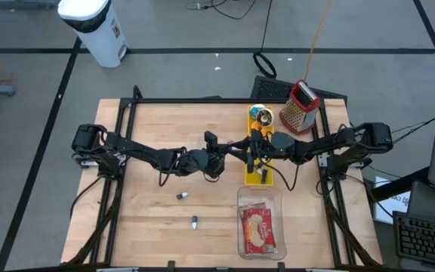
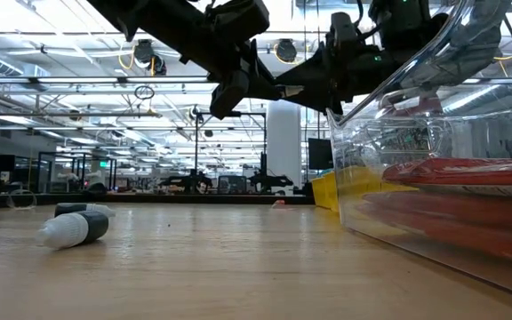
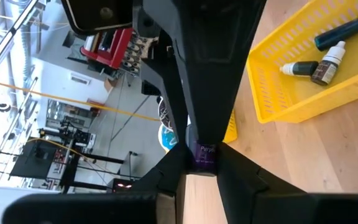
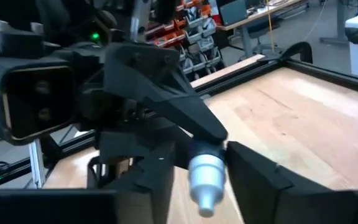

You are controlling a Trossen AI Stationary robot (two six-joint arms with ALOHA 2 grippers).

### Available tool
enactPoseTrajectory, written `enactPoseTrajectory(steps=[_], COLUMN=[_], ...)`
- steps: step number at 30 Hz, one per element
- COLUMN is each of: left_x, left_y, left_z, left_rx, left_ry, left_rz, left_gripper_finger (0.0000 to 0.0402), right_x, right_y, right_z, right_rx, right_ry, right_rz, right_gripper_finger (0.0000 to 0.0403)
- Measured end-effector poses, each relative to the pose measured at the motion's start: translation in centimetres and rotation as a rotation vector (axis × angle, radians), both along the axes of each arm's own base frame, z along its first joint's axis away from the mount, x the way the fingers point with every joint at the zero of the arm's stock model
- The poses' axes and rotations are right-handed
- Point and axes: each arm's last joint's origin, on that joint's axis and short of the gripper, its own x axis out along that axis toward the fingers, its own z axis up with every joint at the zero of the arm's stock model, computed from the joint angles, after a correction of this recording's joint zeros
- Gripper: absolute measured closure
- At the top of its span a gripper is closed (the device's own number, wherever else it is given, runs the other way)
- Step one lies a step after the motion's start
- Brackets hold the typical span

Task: Pick & Place Food Item
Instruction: Put the purple food coloring bottle into the bottom yellow bin

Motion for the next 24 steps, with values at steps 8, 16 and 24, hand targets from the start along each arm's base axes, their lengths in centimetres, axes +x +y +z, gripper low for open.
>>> enactPoseTrajectory(steps=[8, 16, 24], left_x=[0.0, -0.2, -1.6], left_y=[0.1, -0.3, -1.6], left_z=[-0.1, 0.1, 1.8], left_rx=[-0.024, -0.054, -0.239], left_ry=[-0.004, -0.061, -0.157], left_rz=[-0.004, 0.100, 0.136], left_gripper_finger=[0.0329, 0.0269, 0.0152], right_x=[0.0, 0.0, -1.3], right_y=[0.0, 0.0, 0.2], right_z=[-0.3, -0.2, 1.0], right_rx=[-0.011, -0.026, -0.093], right_ry=[0.028, 0.025, 0.091], right_rz=[0.001, 0.002, 0.022], right_gripper_finger=[0.0342, 0.0329, 0.0340])
